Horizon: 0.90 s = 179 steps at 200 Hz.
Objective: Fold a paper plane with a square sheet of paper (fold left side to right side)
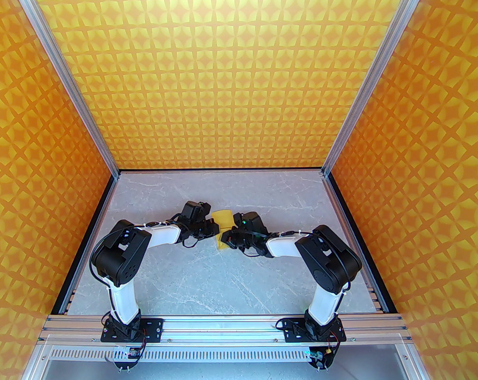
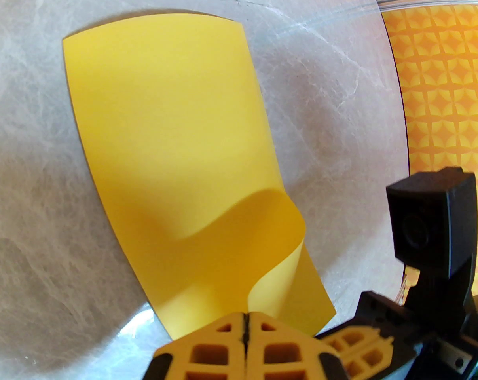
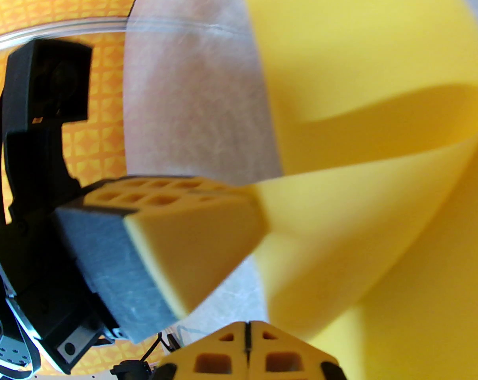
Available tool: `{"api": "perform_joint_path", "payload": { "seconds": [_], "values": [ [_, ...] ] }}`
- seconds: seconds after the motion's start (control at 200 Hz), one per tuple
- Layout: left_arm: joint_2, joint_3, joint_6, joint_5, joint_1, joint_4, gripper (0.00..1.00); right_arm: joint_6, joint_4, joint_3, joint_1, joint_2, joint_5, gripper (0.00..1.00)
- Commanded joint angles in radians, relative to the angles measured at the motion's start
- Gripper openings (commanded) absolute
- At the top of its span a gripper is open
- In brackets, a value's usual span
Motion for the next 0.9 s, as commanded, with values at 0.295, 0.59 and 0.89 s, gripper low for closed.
{"api": "perform_joint_path", "payload": {
  "seconds": [0.295,0.59,0.89],
  "values": [
    [0.022,0.010,0.025,0.021,0.012,-0.012,0.02,0.047,0.079,-0.046,0.007,0.011,0.011,0.00],
    [0.038,0.006,0.024,0.022,0.022,-0.008,0.02,0.055,0.105,-0.057,0.010,0.032,0.006,0.00],
    [0.049,0.006,0.024,0.022,0.029,-0.003,0.02,0.062,0.129,-0.064,0.014,0.059,-0.001,0.00]
  ]
}}
